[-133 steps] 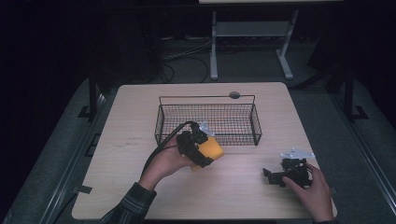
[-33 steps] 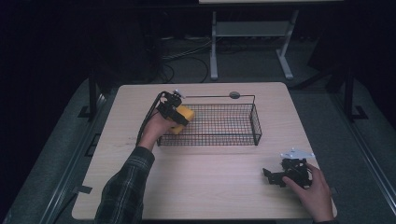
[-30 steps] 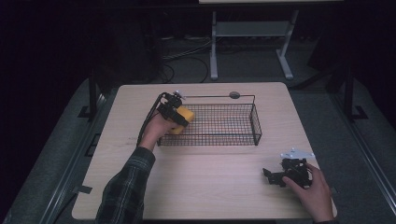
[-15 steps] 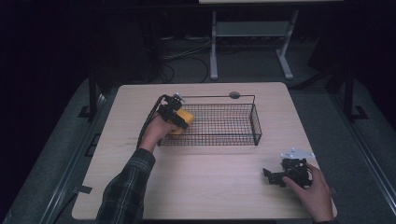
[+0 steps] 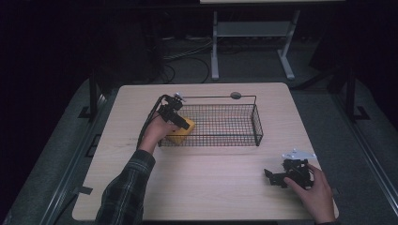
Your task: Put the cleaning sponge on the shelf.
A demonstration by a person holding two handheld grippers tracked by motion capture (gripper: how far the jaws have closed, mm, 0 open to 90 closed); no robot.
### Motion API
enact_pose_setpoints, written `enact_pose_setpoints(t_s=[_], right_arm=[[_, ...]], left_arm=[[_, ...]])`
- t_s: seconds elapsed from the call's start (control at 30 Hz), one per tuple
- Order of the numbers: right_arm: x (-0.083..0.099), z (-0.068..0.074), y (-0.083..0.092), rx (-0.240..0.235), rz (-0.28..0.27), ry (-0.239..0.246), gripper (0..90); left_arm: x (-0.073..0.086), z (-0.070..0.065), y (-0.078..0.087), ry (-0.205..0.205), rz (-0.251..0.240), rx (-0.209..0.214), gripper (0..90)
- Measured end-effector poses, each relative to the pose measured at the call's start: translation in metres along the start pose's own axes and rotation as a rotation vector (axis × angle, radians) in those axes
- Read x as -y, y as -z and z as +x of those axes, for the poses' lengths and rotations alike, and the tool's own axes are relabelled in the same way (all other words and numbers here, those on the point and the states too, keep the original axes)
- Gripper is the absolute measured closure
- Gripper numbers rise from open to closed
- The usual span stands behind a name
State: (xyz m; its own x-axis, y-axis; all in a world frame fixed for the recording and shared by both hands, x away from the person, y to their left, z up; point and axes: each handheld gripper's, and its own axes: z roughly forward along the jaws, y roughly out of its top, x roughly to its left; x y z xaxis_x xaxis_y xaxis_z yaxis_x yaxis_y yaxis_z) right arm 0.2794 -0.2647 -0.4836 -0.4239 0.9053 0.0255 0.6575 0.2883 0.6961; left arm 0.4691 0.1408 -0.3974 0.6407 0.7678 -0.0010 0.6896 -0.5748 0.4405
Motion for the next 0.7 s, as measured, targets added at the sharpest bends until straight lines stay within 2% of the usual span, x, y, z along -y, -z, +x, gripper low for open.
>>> enact_pose_setpoints(t_s=[0.3, 0.43, 0.7], right_arm=[[0.000, 0.000, 0.000, 0.000, 0.000, 0.000, 0.0], [0.000, 0.000, 0.000, 0.000, 0.000, 0.000, 0.0], [0.000, 0.000, 0.000, 0.000, 0.000, 0.000, 0.0]], left_arm=[[0.003, 0.001, 0.017, 0.000, -0.047, 0.003, 16.6], [0.006, 0.001, 0.021, -0.002, -0.046, 0.004, 13.5], [0.016, 0.001, 0.035, -0.006, -0.071, 0.003, 13.4]])
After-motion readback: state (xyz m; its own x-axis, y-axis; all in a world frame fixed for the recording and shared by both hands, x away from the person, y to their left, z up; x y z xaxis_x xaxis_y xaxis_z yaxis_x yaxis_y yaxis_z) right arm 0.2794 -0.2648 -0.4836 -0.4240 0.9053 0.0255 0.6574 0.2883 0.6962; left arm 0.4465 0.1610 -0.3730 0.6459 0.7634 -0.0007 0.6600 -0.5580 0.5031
